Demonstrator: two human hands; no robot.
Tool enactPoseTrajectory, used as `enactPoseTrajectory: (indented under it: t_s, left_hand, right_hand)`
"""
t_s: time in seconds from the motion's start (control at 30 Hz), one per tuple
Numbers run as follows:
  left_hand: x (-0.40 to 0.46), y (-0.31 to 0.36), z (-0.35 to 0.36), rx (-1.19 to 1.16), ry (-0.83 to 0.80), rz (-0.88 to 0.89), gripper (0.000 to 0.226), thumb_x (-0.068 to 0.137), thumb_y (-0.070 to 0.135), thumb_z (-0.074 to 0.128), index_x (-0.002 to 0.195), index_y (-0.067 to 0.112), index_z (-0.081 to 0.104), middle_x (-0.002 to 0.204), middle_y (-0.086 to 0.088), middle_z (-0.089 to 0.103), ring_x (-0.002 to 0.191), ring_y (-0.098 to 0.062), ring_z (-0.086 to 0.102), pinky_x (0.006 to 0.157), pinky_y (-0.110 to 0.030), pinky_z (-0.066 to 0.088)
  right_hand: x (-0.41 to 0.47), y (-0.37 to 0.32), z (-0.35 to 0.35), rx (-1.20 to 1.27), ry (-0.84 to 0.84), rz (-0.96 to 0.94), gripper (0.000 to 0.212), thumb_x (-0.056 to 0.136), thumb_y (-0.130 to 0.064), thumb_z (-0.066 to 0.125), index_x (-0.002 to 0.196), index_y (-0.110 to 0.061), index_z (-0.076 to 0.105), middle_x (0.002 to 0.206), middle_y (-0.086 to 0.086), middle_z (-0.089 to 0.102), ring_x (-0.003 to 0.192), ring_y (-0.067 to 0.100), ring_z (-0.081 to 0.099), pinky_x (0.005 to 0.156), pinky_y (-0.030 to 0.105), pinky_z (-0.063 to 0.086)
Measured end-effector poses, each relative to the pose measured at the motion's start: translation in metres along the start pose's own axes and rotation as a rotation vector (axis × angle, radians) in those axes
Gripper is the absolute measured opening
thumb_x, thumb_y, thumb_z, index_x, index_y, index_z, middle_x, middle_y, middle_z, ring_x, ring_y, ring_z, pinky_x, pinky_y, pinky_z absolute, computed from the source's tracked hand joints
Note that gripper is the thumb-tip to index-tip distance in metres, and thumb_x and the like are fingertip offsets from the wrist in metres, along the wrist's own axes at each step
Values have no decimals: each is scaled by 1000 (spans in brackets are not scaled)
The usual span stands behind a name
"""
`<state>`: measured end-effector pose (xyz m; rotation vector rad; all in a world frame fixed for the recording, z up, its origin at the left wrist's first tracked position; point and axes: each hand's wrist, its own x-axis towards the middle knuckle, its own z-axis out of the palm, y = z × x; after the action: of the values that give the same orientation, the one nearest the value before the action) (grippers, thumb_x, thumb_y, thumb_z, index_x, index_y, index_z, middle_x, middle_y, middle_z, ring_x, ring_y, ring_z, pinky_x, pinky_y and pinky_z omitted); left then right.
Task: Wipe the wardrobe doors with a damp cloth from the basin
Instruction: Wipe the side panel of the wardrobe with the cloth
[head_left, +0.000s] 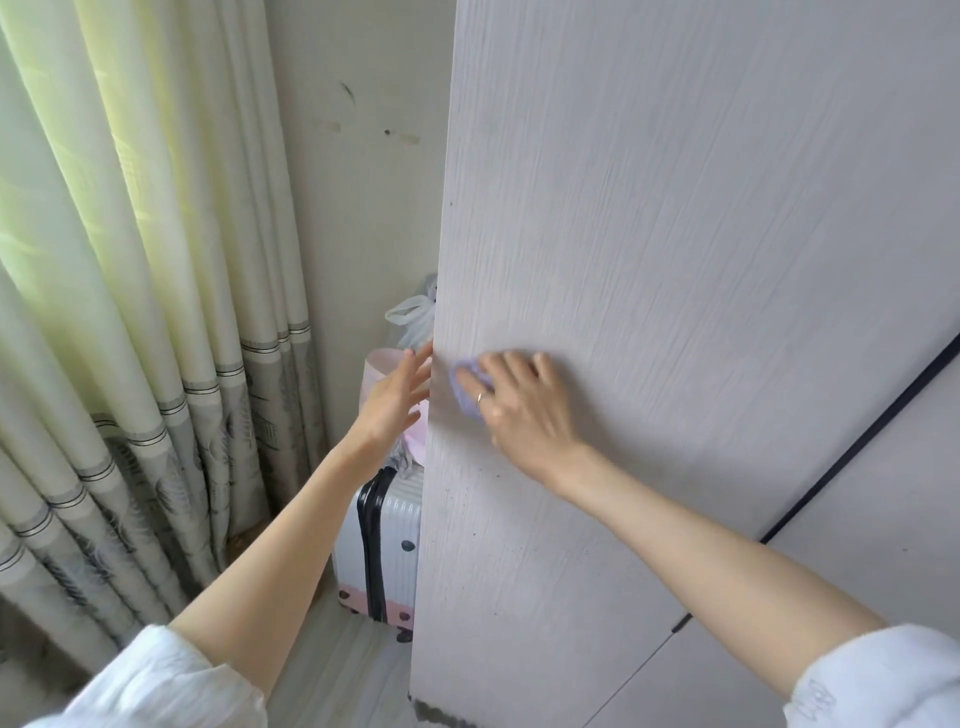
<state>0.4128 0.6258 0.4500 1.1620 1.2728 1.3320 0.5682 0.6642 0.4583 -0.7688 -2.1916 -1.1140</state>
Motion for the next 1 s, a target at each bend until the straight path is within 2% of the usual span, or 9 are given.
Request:
enactPoseTrajectory:
  t_s: [0.1, 0.23, 0.3, 0.4, 0.5, 0.63, 0.8, 0.9, 1.0]
  left_hand:
    - [-1, -3, 5, 22, -4, 32, 38, 100, 48, 18, 134, 46, 35, 124, 25, 46, 115, 0, 43, 102, -29, 25]
    - [-3, -8, 8, 54, -16, 51, 49, 99, 49, 15, 146, 38, 22, 138, 20, 36, 126, -3, 35, 103, -27, 25]
    - [-4, -9, 7, 73, -36, 51, 49, 100, 48, 14, 148, 36, 19, 147, 16, 30, 132, -7, 31, 106, -31, 23]
    - [-3, -11, 7, 69, 3, 57, 48, 102, 44, 17, 147, 33, 22, 150, 11, 31, 135, -9, 32, 109, -29, 23]
    - [-3, -12, 15, 30, 143, 99, 42, 103, 36, 28, 143, 25, 36, 143, 8, 43, 132, -9, 38, 113, -31, 26]
    - [-6, -11, 30, 2, 248, 186, 40, 103, 25, 33, 142, 18, 39, 140, 9, 45, 132, -7, 38, 111, -27, 28]
    - [-5, -12, 34, -1, 177, 190, 45, 103, 28, 29, 148, 26, 23, 147, 17, 30, 136, -3, 25, 114, -30, 20]
    - [-3, -13, 33, 36, 182, 215, 42, 103, 27, 31, 145, 30, 28, 138, 20, 40, 125, 7, 36, 106, -25, 26]
    - [-3, -18, 37, 83, 239, 223, 45, 101, 26, 39, 145, 29, 29, 120, 20, 50, 103, 21, 43, 92, -14, 30]
  right_hand:
    - [1, 5, -4, 25, 51, 91, 41, 76, -3, 40, 101, -12, 71, 85, 5, 63, 71, 24, 56, 63, 33, 24]
    - [-69, -3, 2, -76, -208, -273, 24, 83, -14, 49, 80, -20, 72, 73, -6, 60, 64, 16, 57, 60, 27, 37]
    - [-83, -1, 1, -68, -282, -304, 23, 84, -17, 50, 75, -22, 71, 72, -8, 61, 63, 13, 57, 58, 25, 39]
    - [-61, 10, -6, -22, -121, -146, 30, 85, -14, 42, 82, -17, 72, 71, -2, 60, 63, 19, 58, 61, 30, 29]
    - [-35, 33, -19, 65, 56, 60, 36, 83, -3, 40, 98, -11, 72, 82, 7, 63, 70, 25, 60, 64, 34, 25]
    - [-56, 43, -19, 41, 46, 55, 35, 85, -2, 42, 101, -11, 71, 84, 7, 64, 72, 26, 60, 64, 35, 27]
    - [-133, 29, -13, -40, -264, -187, 7, 78, -23, 69, 84, -20, 71, 77, -6, 63, 67, 16, 59, 56, 27, 42]
    - [-125, 46, -18, 26, -107, -39, 17, 86, -10, 56, 88, -16, 72, 77, -1, 62, 68, 20, 59, 61, 32, 33]
    - [-108, 70, -30, 36, 74, 217, 33, 80, 0, 53, 103, -15, 70, 90, 6, 63, 84, 25, 53, 67, 35, 28]
